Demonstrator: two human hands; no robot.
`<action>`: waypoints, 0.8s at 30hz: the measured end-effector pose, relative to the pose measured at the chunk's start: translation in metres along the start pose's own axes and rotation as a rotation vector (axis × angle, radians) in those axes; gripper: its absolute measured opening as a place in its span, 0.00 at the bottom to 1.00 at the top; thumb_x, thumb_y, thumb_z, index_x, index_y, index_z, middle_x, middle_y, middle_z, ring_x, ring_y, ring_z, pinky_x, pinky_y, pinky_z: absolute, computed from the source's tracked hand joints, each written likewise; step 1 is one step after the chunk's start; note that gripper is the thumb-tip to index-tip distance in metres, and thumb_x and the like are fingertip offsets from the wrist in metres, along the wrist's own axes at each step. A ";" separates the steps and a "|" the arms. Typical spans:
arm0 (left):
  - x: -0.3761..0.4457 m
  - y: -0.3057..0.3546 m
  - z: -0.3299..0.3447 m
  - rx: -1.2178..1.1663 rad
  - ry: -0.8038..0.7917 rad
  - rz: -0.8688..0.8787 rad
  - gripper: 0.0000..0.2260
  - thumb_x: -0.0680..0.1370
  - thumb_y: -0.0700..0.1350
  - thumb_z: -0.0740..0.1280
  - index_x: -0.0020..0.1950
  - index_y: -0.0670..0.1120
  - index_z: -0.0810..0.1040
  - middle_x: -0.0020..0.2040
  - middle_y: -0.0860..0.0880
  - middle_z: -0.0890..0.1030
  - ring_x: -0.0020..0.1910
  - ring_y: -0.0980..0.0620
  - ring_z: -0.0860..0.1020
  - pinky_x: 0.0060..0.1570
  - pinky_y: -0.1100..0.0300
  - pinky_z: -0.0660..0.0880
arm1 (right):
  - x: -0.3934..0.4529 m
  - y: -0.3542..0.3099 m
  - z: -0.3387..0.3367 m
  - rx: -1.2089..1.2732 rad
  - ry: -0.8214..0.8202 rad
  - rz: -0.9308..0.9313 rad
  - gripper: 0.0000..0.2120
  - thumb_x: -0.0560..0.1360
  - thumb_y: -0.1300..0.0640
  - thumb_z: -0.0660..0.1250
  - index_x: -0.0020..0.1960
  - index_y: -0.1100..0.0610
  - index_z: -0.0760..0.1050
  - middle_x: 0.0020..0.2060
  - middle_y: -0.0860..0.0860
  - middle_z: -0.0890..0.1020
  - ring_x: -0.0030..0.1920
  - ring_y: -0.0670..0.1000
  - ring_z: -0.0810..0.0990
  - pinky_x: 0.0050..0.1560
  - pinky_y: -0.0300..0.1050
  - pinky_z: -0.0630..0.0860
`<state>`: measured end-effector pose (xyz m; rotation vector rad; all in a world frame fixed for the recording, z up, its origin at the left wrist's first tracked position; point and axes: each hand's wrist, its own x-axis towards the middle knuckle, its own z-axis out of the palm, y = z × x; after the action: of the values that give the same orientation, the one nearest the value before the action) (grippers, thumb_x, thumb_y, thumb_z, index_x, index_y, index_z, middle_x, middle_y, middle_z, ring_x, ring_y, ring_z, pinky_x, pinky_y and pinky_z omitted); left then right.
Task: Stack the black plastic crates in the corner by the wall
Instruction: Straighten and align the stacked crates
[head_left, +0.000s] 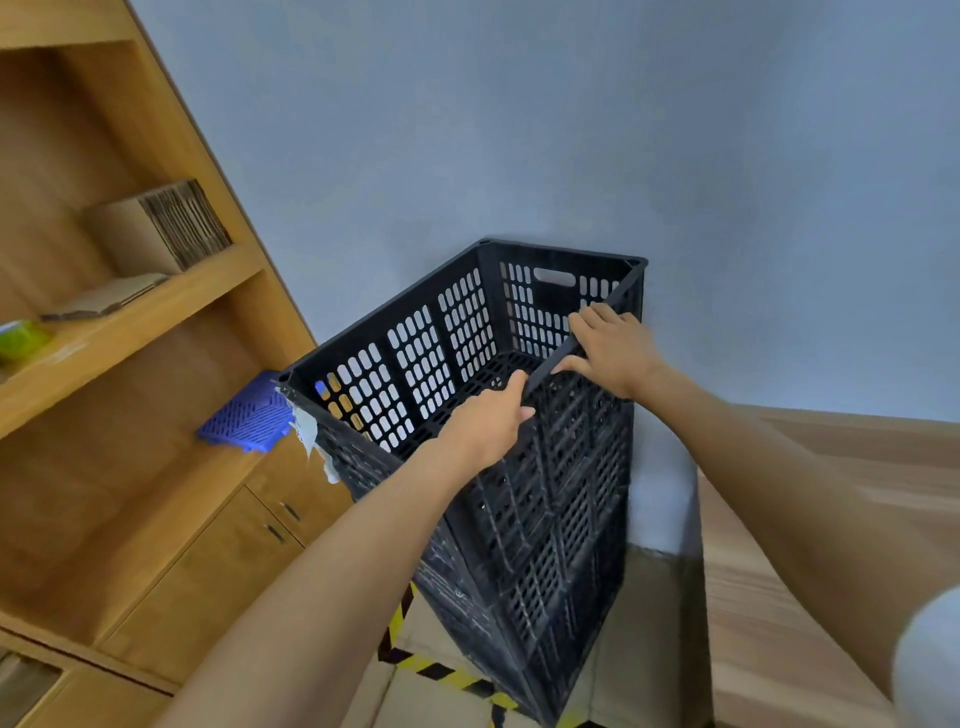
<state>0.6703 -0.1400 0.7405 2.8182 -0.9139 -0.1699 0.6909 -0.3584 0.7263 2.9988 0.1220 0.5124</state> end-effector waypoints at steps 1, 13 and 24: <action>-0.004 -0.002 0.000 0.001 -0.003 0.016 0.10 0.84 0.49 0.56 0.63 0.47 0.61 0.37 0.41 0.77 0.34 0.38 0.78 0.36 0.43 0.77 | -0.005 -0.004 -0.003 -0.008 -0.001 0.018 0.40 0.70 0.29 0.45 0.65 0.58 0.69 0.62 0.54 0.74 0.65 0.55 0.71 0.59 0.55 0.72; -0.042 -0.034 -0.002 0.019 -0.052 0.205 0.13 0.84 0.50 0.56 0.66 0.48 0.62 0.41 0.43 0.81 0.39 0.43 0.81 0.42 0.42 0.80 | -0.057 -0.055 -0.023 -0.074 -0.003 0.216 0.41 0.70 0.28 0.44 0.64 0.58 0.69 0.61 0.54 0.76 0.65 0.56 0.72 0.58 0.57 0.72; -0.096 -0.081 -0.015 0.197 0.033 0.282 0.24 0.82 0.61 0.48 0.74 0.50 0.59 0.36 0.51 0.77 0.34 0.52 0.76 0.38 0.54 0.76 | -0.091 -0.129 -0.050 -0.094 -0.066 0.318 0.43 0.73 0.27 0.47 0.70 0.61 0.66 0.67 0.57 0.72 0.69 0.59 0.68 0.64 0.59 0.68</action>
<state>0.6419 -0.0164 0.7445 2.8123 -1.3738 0.0048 0.5803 -0.2350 0.7290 2.9493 -0.3784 0.4309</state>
